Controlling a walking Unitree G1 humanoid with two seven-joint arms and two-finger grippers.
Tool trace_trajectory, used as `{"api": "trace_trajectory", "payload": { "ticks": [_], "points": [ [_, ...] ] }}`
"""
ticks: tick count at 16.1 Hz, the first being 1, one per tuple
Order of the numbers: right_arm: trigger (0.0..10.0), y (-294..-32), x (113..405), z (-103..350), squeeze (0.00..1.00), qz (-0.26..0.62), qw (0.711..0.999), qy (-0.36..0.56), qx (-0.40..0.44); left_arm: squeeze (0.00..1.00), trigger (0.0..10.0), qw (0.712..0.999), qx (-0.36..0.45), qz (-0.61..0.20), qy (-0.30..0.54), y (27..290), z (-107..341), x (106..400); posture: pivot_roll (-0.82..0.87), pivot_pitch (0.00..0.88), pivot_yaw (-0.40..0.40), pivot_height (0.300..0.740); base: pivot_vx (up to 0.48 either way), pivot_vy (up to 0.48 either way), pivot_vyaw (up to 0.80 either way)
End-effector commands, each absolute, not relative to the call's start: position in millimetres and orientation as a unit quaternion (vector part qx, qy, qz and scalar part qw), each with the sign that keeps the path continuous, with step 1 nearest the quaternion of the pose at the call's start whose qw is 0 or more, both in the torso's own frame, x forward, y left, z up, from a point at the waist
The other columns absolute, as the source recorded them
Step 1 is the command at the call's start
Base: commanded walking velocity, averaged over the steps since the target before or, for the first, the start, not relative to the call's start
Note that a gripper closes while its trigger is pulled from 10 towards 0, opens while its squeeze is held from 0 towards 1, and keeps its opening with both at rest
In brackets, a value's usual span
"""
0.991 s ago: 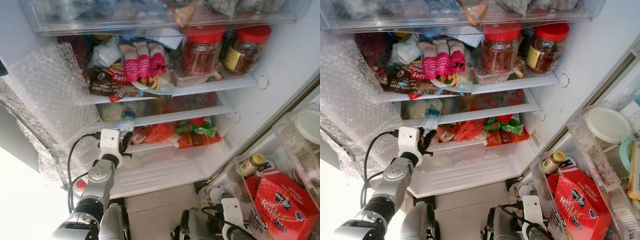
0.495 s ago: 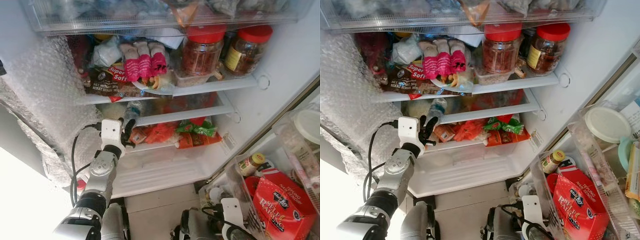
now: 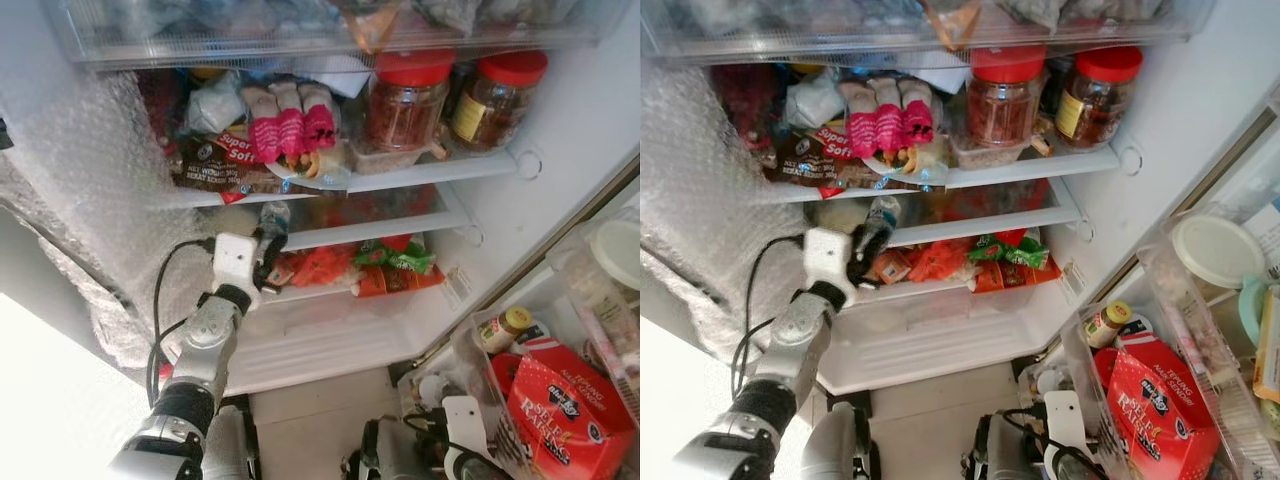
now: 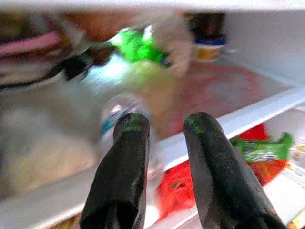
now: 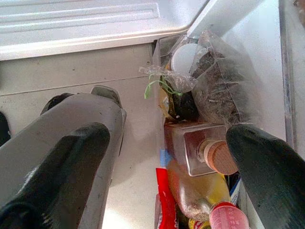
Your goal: Restocking fridge
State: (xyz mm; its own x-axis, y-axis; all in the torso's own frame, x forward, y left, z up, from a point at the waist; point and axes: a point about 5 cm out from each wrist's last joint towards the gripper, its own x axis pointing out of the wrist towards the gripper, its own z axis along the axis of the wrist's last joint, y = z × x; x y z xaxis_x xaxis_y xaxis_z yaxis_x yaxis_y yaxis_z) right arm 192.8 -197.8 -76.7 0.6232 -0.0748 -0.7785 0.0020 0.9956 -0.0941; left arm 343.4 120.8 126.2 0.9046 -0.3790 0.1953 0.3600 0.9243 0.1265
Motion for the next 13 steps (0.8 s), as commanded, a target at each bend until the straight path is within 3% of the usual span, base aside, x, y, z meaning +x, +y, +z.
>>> {"api": "trace_trajectory", "payload": {
  "ticks": [1,3,5,9,13],
  "points": [
    [10.0,-195.3,157.4,-94.8,0.0,-0.02,0.866,0.499,-0.039,0.0,10.0,0.957,0.08,-0.254,-0.114,107.0,126.0,333.7,-0.03,0.202,-0.053,0.633,0.0,0.0,0.0],
    [10.0,-195.1,157.7,-94.6,0.0,-0.02,0.866,0.498,-0.038,0.0,10.0,0.943,0.094,-0.304,-0.101,99.7,123.4,326.0,-0.03,0.201,-0.053,0.633,0.0,0.0,0.0],
    [10.0,-194.8,158.1,-94.6,0.0,-0.019,0.866,0.498,-0.037,0.0,10.0,0.929,0.117,-0.35,-0.028,103.2,107.5,315.7,-0.03,0.197,-0.05,0.633,0.0,0.0,0.0],
    [10.0,-194.6,158.3,-94.6,0.0,-0.019,0.865,0.5,-0.036,0.0,10.0,0.94,0.146,-0.306,0.03,132.0,93.6,310.3,-0.02,0.193,-0.048,0.633,0.0,0.0,0.0],
    [10.0,-194.9,159.2,-94.2,0.0,-0.017,0.866,0.499,-0.039,0.0,10.0,0.953,0.123,-0.277,0.023,140.2,98.9,311.7,-0.02,0.193,-0.054,0.633,0.0,0.0,0.0]
  ]
}}
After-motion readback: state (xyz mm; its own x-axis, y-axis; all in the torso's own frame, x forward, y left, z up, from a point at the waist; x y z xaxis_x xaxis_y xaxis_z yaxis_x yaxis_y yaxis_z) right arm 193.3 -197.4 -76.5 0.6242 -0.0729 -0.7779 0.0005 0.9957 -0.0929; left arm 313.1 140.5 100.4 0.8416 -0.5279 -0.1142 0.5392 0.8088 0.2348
